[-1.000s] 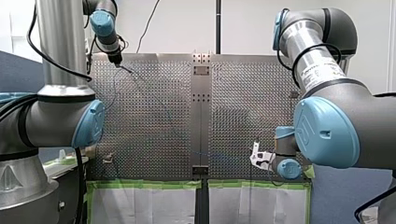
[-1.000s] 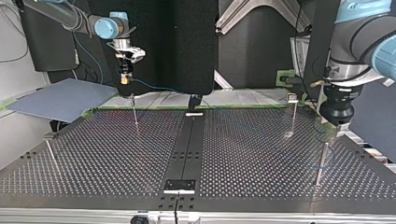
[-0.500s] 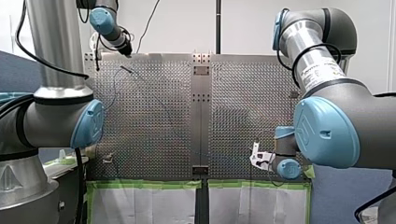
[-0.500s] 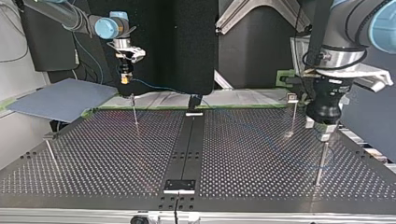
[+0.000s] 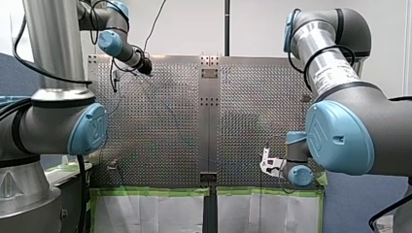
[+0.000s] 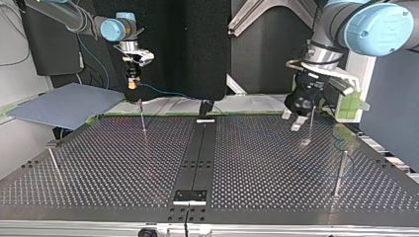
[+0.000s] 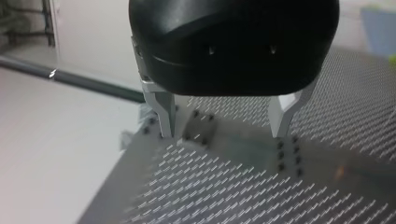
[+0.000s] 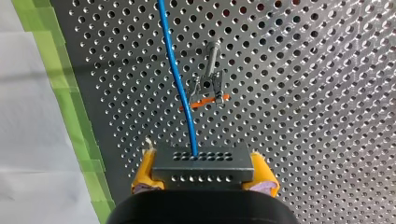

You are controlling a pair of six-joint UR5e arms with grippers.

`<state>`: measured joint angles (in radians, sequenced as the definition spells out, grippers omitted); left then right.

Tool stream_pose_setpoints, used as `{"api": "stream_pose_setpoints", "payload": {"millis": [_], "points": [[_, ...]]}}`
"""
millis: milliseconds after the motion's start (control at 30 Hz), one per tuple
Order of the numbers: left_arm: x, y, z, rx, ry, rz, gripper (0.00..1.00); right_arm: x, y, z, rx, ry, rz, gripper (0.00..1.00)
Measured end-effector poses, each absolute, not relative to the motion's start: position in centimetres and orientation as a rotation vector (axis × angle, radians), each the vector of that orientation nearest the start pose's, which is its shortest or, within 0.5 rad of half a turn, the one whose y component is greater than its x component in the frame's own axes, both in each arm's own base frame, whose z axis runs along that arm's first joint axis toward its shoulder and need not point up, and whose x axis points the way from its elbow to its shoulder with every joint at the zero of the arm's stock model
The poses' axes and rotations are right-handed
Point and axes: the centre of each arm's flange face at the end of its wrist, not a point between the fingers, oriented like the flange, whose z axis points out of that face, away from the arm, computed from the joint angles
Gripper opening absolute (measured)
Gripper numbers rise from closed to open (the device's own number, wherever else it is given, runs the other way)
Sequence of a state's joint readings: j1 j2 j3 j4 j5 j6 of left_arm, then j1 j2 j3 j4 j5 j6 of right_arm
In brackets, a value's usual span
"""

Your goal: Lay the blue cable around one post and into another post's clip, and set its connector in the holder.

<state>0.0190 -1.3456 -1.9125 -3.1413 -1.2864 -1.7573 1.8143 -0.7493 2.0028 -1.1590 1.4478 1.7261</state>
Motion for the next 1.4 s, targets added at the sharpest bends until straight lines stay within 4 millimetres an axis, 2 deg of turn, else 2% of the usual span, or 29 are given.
{"api": "stream_pose_setpoints", "payload": {"millis": [400, 500, 700, 1133, 1267, 1400], "points": [[37.9, -19.0, 33.6, 0.044, 1.802, -0.389, 1.00, 26.7, -47.3, -2.9, 1.502, -1.226, 1.517, 0.00], [38.1, -20.0, 32.2, 0.024, 1.813, -0.402, 1.00, 26.7, -47.3, -3.0, 1.508, -1.226, 1.510, 0.00], [38.8, -22.1, 30.6, 0.018, 1.806, -0.405, 1.00, 26.8, -47.1, -3.1, 1.518, -1.228, 1.499, 0.00], [42.0, -27.3, 30.5, 0.060, 1.699, -0.383, 1.00, 26.9, -46.9, -3.2, 1.539, -1.214, 1.467, 0.00], [41.6, -28.8, 28.4, 0.094, 1.707, -0.351, 1.00, 26.7, -47.1, -3.2, 1.535, -1.218, 1.451, 0.00], [40.4, -30.0, 25.5, 0.118, 1.736, -0.326, 1.00, 26.7, -47.3, -3.1, 1.538, -1.222, 1.441, 0.00]]}}
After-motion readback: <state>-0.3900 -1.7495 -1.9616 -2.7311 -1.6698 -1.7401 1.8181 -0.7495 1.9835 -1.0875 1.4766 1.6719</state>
